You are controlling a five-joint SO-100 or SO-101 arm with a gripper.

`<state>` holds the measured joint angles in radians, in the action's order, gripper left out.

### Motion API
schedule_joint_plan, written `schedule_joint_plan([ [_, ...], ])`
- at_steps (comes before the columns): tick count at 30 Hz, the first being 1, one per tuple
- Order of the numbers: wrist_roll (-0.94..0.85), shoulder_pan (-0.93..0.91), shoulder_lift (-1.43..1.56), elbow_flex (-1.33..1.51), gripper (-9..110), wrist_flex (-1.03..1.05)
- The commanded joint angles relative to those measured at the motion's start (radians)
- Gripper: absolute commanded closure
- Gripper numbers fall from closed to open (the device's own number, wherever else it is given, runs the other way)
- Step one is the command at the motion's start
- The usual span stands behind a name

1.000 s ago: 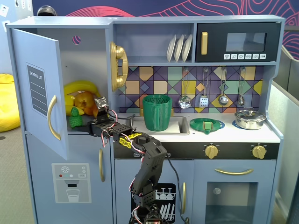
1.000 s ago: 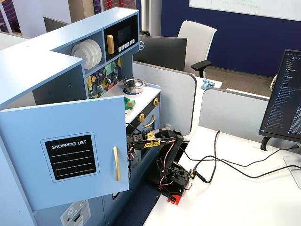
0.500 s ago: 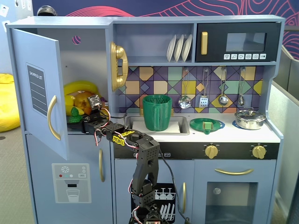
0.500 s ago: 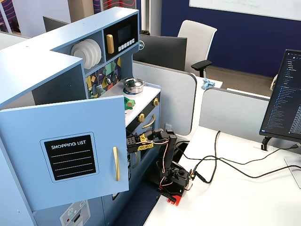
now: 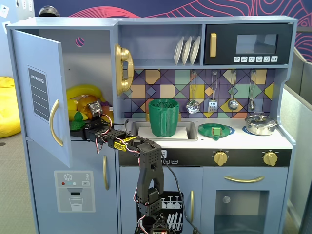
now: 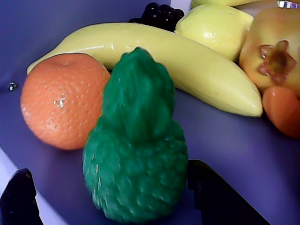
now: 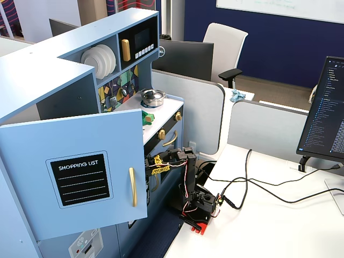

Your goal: Pick up the green pineapple from the left cabinet and place it in the green recipient

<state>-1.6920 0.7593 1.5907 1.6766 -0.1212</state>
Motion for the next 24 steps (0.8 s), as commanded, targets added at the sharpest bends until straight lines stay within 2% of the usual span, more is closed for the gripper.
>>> schedule_joint_plan([
  [1, -0.014, -0.014, -0.002, -0.098, 65, -0.041],
  [12, -0.020, -0.017, -0.103, -0.210, 70, -0.043],
  [14, -0.029, -0.018, -0.117, -0.229, 75, -0.035],
  [18, -0.080, -0.018, -0.118, -0.219, 101, -0.017],
  [24, -0.101, -0.011, -0.095, -0.189, 101, 0.000],
])
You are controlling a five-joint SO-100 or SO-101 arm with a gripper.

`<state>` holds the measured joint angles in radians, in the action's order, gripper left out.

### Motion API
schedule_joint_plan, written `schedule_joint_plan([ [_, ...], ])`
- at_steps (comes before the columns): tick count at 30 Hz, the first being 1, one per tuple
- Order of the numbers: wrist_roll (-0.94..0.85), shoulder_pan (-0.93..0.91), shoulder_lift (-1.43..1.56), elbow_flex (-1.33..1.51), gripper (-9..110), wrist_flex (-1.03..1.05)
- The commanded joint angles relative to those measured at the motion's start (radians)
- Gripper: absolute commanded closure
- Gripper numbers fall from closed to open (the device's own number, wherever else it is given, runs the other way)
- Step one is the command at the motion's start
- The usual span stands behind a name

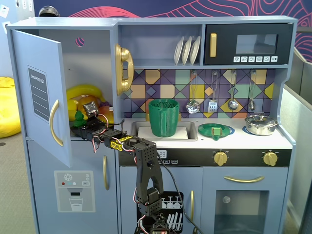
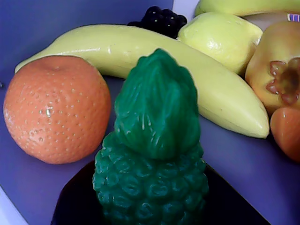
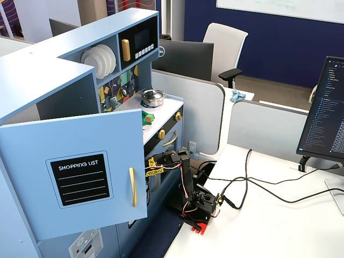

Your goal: Pick up the green pineapple from the left cabinet and place it in the green recipient

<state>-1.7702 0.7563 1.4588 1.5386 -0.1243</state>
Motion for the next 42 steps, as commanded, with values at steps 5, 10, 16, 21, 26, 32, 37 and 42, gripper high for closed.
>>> schedule_joint_plan([
  [5, -0.152, 0.006, 0.106, -0.023, 101, 0.035],
  [10, -0.370, 0.051, 0.331, 0.114, 101, 0.084],
  [16, -0.495, 0.126, 0.680, 0.319, 101, 0.149],
  [21, -0.518, 0.143, 1.000, 0.471, 101, 0.290],
  [26, -0.497, -0.008, 1.218, 0.468, 101, 0.531],
  [32, -0.299, -0.434, 1.296, 0.379, 101, 0.844],
  [37, -0.031, -0.701, 1.236, 0.284, 101, 0.882],
  [42, 0.078, -0.879, 1.023, 0.160, 101, 0.739],
])
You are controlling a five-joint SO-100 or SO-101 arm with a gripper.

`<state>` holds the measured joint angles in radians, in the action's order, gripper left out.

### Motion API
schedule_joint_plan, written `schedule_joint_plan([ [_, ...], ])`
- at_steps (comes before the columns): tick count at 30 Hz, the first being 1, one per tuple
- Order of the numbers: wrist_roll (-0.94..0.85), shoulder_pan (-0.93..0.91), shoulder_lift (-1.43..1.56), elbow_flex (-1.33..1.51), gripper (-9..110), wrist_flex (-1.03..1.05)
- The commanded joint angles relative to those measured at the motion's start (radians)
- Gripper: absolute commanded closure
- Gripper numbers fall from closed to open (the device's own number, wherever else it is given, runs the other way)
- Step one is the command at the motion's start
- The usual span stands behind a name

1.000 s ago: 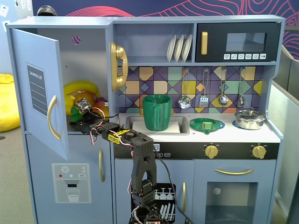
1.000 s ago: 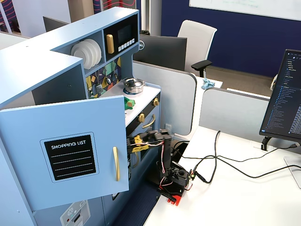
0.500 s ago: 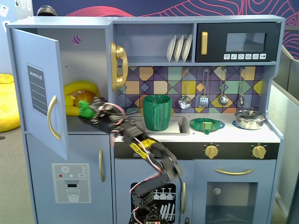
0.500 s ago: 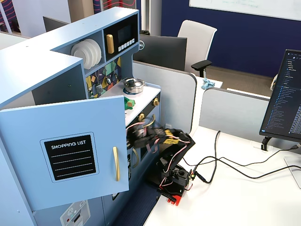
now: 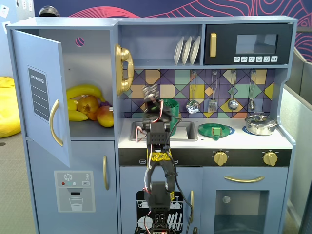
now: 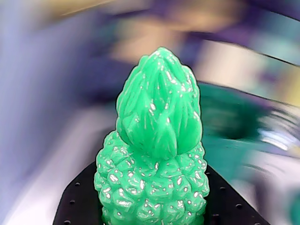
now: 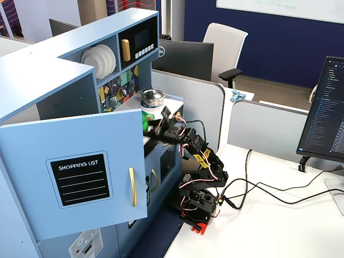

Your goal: Pick up the green pineapple from the left cabinet and place it in the green recipient

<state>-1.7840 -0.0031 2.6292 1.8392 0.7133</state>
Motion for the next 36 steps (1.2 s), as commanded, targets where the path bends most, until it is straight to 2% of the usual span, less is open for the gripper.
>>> schedule_joint_plan([
  [1, 0.109, -0.133, -0.202, -0.186, 101, -0.114],
  [6, 0.126, -0.130, -0.445, -0.382, 101, -0.183],
  [11, 0.080, -0.091, -0.621, -0.459, 101, -0.304],
  [22, 0.100, -0.078, -1.009, -0.871, 101, -0.242],
  [24, 0.135, -0.066, -1.015, -0.876, 94, -0.244],
  [26, 0.210, -0.054, -1.015, -0.874, 79, -0.236],
  [29, 0.250, -0.043, -1.011, -0.850, 70, -0.244],
  [36, 0.221, -0.034, -1.009, -0.845, 66, -0.238],
])
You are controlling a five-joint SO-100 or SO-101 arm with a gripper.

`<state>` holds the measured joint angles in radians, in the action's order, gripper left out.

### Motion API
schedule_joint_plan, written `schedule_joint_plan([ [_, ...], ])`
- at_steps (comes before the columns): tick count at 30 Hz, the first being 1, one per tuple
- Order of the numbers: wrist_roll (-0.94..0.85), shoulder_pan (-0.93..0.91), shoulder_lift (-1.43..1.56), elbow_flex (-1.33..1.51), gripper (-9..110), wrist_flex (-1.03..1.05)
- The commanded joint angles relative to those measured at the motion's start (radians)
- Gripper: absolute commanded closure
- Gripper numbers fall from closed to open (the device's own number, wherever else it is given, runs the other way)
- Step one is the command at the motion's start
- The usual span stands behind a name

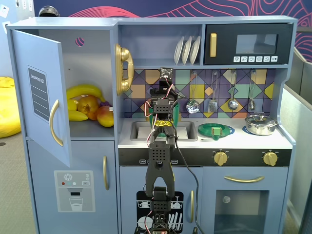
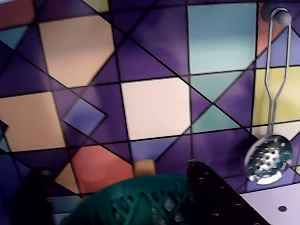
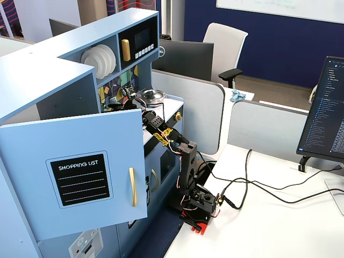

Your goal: Pick up the green pineapple from the left cabinet and place it in the green recipient

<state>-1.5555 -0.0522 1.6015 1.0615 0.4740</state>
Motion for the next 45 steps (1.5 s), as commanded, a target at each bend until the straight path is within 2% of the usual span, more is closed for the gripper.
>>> schedule_joint_plan([
  [1, -0.014, 0.015, 0.018, -0.067, 66, 0.008],
  [8, -0.029, 0.021, 0.040, -0.061, 68, 0.021],
  [13, -0.091, 0.054, 0.296, 0.150, 73, 0.115],
  [22, -0.054, -0.009, 1.005, 0.755, 91, 0.736],
  [28, 0.005, -0.035, 1.241, 1.170, 101, 0.968],
  [32, 0.117, 0.034, 1.333, 1.473, 101, 0.897],
  [38, 0.097, 0.012, 1.463, 1.833, 101, 0.692],
  [41, 0.101, -0.002, 1.536, 1.936, 101, 0.710],
  [45, 0.190, 0.015, 1.555, 1.937, 101, 0.787],
])
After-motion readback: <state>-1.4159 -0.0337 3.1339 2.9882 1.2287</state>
